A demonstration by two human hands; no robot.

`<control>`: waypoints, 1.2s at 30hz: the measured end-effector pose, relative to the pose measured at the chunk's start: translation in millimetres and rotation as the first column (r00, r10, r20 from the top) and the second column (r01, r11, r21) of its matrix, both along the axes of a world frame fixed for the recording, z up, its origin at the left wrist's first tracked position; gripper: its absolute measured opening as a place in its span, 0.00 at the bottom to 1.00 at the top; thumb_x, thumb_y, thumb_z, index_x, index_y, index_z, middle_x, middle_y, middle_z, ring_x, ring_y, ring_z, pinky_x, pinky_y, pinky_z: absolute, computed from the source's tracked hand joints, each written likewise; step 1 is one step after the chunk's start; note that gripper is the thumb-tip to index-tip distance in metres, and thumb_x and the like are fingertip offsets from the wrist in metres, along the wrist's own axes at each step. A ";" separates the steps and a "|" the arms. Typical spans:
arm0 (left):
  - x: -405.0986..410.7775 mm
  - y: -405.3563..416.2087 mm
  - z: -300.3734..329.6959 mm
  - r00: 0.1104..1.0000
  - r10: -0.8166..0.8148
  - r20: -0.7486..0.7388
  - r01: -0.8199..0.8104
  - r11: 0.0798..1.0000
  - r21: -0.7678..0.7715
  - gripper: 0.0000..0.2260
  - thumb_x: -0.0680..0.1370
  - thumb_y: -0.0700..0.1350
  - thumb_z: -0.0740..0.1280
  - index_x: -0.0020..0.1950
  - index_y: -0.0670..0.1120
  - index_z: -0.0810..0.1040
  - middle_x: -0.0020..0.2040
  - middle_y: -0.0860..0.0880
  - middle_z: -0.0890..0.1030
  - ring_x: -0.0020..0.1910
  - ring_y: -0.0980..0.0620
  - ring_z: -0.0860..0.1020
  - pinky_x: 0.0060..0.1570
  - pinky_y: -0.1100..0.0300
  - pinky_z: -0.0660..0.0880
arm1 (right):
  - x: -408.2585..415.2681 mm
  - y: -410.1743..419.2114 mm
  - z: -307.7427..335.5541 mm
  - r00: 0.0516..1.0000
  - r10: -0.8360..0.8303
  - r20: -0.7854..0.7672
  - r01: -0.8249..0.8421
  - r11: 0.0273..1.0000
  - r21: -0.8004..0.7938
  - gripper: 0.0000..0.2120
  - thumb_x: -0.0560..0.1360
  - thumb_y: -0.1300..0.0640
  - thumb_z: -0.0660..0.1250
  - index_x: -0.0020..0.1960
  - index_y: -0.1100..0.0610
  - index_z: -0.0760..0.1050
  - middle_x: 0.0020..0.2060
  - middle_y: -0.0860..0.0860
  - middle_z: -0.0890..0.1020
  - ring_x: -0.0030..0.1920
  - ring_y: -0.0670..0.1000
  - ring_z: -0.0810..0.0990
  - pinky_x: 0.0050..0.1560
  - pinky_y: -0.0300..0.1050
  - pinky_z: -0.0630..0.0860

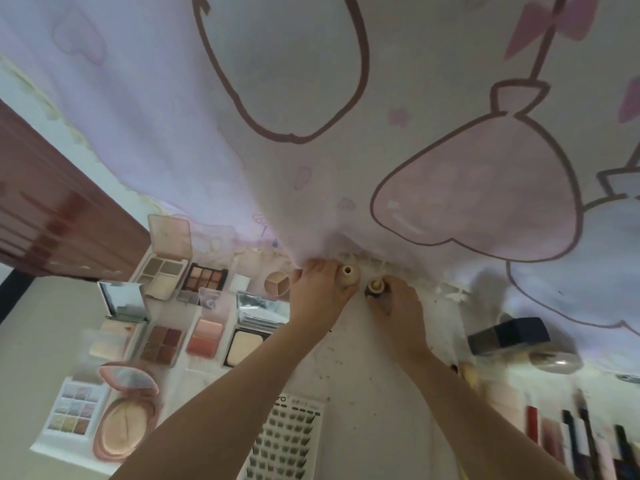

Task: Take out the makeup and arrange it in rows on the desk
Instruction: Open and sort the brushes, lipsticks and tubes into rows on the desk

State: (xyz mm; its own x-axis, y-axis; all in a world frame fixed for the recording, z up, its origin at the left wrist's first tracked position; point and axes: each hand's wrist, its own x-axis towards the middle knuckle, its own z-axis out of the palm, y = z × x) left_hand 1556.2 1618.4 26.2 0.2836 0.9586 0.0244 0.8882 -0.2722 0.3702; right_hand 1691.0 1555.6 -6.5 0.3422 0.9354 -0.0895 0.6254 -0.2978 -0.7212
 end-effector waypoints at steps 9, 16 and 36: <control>4.4 2.8 -5.1 0.993 -0.017 -0.113 0.018 1.000 0.007 0.18 0.75 0.60 0.63 0.57 0.49 0.77 0.55 0.49 0.80 0.60 0.47 0.71 0.55 0.54 0.62 | 1.7 2.3 -2.4 1.000 0.020 0.020 -0.019 0.999 -0.042 0.19 0.75 0.56 0.66 0.65 0.57 0.70 0.59 0.54 0.75 0.60 0.56 0.72 0.59 0.47 0.67; -9.6 -14.0 30.2 1.000 0.012 -0.004 -0.012 0.994 -0.105 0.20 0.76 0.56 0.64 0.65 0.49 0.70 0.63 0.51 0.74 0.65 0.49 0.67 0.60 0.55 0.58 | 19.8 -26.0 50.4 0.993 0.117 0.007 -0.116 0.993 -0.036 0.22 0.78 0.55 0.62 0.71 0.56 0.63 0.66 0.52 0.70 0.66 0.51 0.68 0.65 0.39 0.62; 129.7 -97.5 47.9 0.846 -0.143 0.514 0.425 0.763 -0.487 0.15 0.76 0.49 0.66 0.60 0.46 0.74 0.52 0.47 0.80 0.52 0.47 0.78 0.56 0.53 0.75 | 123.0 -71.3 152.3 0.613 0.578 0.539 -0.387 0.814 -0.433 0.07 0.77 0.53 0.62 0.54 0.52 0.70 0.48 0.48 0.78 0.47 0.49 0.77 0.49 0.40 0.72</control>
State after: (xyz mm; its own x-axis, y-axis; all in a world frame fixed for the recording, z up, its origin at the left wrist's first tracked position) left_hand 1685.8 1520.9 74.1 0.6392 0.7066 -0.3036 0.5162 -0.1016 0.8504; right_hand 1814.0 1484.3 145.8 -0.0904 0.9541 -0.2856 0.9954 0.0778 -0.0551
